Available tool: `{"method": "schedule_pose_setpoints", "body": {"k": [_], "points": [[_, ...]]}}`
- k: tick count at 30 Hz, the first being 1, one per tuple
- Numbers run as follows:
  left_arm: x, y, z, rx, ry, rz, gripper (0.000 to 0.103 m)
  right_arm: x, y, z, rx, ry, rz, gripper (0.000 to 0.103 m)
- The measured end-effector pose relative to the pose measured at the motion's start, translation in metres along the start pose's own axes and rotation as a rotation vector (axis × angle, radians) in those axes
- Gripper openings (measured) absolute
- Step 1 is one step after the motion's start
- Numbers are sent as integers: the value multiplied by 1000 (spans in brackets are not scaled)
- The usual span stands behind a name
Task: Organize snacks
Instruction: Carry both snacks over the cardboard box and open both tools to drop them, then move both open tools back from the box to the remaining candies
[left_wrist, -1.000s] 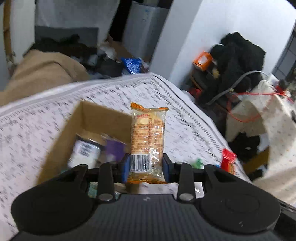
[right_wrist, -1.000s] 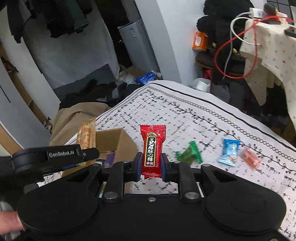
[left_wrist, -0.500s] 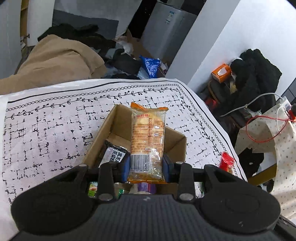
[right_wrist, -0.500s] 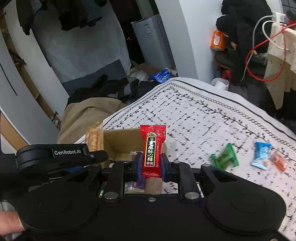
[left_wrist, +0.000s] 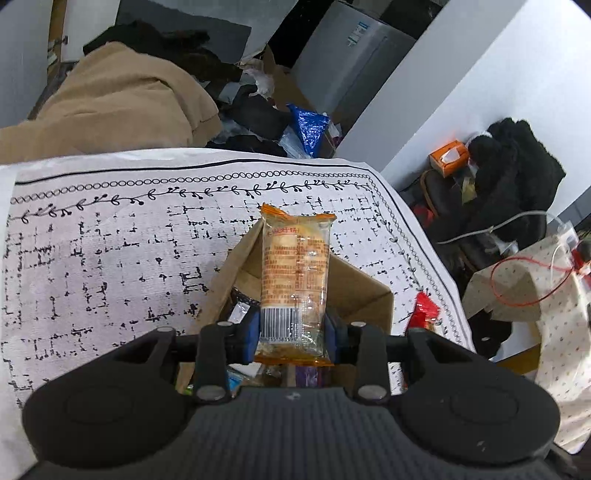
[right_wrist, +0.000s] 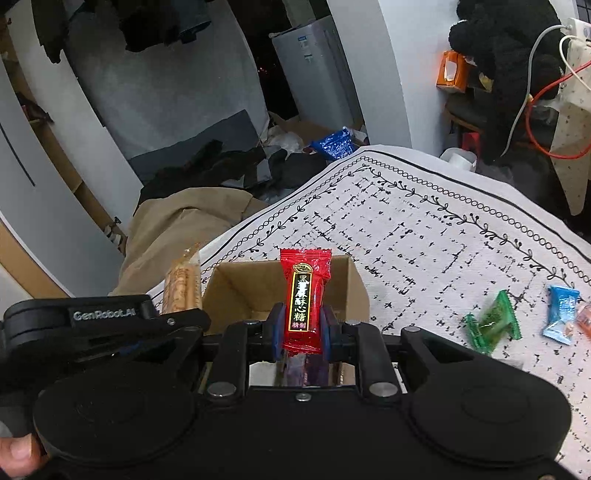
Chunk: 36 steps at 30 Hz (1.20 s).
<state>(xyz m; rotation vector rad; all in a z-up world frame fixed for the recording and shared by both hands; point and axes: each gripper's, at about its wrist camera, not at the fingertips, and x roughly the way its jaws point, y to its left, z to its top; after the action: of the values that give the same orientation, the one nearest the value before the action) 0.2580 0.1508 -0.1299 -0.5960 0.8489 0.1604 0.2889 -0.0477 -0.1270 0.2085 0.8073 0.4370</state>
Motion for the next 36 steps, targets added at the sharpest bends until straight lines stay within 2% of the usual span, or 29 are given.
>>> {"method": "schedule_pose_setpoints", "body": {"k": [9, 12, 13, 14, 15, 19, 26, 30, 32, 36], "points": [[5, 5, 3, -23, 17, -33, 35, 11, 7, 1, -6, 19, 11, 20], [8, 4, 3, -24, 25, -29, 41, 12, 7, 3, -21, 25, -1, 24], [8, 4, 3, -31, 27, -20, 42, 12, 7, 4, -25, 26, -6, 29], [9, 5, 4, -35, 26, -12, 49, 10, 5, 5, -25, 24, -10, 35], [8, 5, 4, -38, 22, 0, 55, 8, 3, 5, -22, 19, -14, 37], [6, 2, 3, -37, 14, 14, 63, -3, -8, 1, -23, 15, -31, 42], [4, -28, -8, 51, 21, -24, 83, -28, -46, -5, 8, -10, -99, 59], [2, -46, -17, 100, 12, -44, 91, -45, -69, -8, 24, -30, -130, 70], [1, -54, -21, 121, 14, -52, 94, -53, -80, -10, 23, -41, -142, 80], [6, -70, -30, 156, 53, -54, 96, -67, -99, -12, 24, -55, -161, 85]]}}
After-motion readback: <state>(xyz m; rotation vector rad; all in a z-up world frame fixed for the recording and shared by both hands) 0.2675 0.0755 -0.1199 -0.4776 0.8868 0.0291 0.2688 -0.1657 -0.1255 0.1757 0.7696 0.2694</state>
